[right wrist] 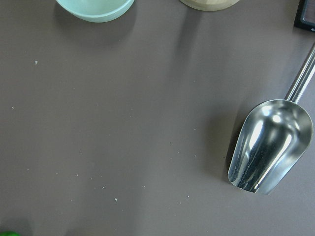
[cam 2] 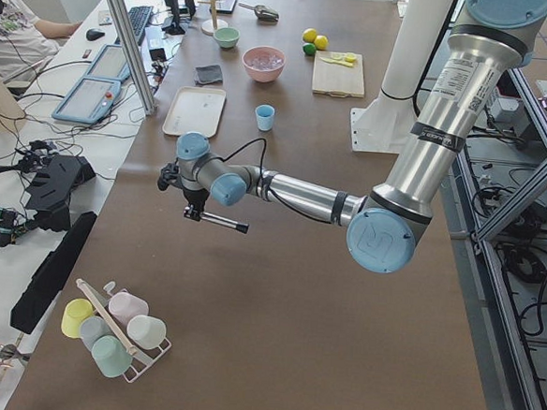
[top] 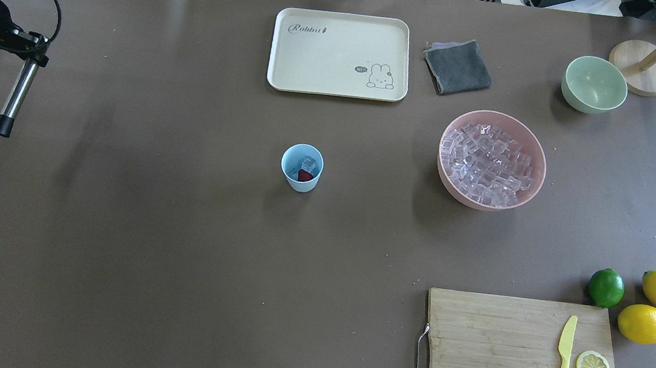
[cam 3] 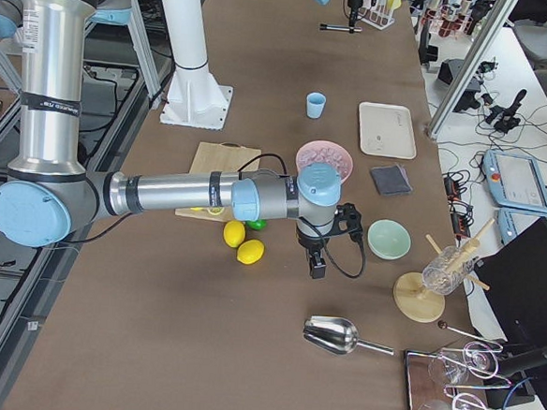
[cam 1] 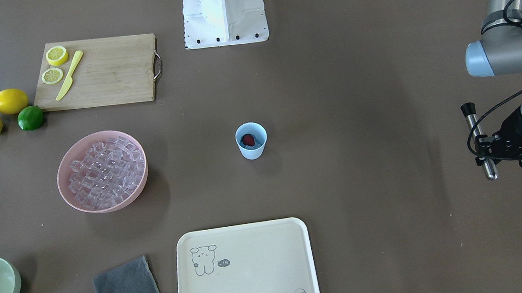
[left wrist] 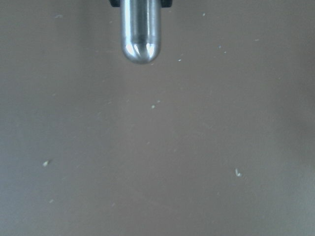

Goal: Mash ice and strawberries in cup
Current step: 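Carry the upright muddler with the left gripper over the cup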

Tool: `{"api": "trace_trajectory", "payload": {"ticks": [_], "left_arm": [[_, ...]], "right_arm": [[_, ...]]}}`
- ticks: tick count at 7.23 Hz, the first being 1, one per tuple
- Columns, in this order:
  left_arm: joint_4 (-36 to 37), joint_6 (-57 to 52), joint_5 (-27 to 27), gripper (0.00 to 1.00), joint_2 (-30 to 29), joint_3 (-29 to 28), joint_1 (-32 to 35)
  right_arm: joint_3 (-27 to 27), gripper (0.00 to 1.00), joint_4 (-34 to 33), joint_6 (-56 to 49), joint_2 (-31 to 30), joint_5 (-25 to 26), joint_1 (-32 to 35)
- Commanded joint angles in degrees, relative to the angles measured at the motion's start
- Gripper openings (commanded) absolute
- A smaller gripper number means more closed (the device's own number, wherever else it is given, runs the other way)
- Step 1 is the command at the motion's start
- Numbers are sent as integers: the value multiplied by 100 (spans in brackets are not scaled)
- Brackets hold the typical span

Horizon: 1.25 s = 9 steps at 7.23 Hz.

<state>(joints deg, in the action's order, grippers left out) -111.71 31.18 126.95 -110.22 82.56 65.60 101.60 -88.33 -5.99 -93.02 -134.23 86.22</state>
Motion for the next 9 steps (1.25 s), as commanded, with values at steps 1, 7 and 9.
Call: {"api": "trace_trajectory", "payload": {"ticks": [1,7,9], "left_arm": [[18,1192,-90,0,-499,820,-100],[-439,3490,-4900,0,-1184,2229,-3094],[-422,3509,-5452,0,-1310,2718,-3361]], "right_arm": [[35,99,0,-7,-5,-16,0],[88,99,-26,-42,-391,-15,0],[80,99,-26,-7,-366,19,0]]}}
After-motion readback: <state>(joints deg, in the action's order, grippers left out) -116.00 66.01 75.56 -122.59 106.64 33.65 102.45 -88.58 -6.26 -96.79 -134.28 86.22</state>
